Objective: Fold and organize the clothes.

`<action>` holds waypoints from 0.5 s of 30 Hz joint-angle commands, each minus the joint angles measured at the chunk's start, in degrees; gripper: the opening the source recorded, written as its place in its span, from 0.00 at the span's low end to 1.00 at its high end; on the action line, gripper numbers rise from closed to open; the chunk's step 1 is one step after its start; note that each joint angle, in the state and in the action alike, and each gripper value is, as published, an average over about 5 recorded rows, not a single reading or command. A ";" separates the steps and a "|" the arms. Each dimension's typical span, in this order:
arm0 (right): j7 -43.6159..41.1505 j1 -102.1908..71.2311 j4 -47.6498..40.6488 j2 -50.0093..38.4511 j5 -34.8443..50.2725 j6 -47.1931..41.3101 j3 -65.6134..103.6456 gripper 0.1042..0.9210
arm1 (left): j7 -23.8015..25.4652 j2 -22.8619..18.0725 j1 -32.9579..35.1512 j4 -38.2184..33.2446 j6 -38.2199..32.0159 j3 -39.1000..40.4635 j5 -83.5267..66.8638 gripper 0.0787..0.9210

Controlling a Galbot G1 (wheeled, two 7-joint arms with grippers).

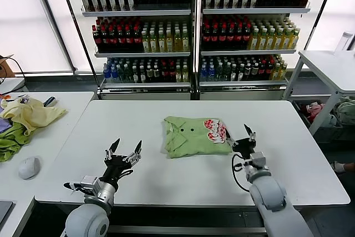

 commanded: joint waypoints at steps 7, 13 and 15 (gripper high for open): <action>-2.25 -25.46 22.27 1.10 3.55 2.56 13.72 0.88 | 0.12 -0.81 3.93 -4.23 -1.49 -0.19 2.45 0.88; -1.20 -23.87 22.22 1.19 1.50 2.04 12.73 0.88 | 0.17 -1.20 5.19 -5.40 -1.69 -0.45 3.02 0.88; -1.04 -23.54 22.20 1.27 0.63 1.95 12.35 0.88 | 0.18 -1.26 5.69 -5.67 -1.78 -0.56 3.33 0.88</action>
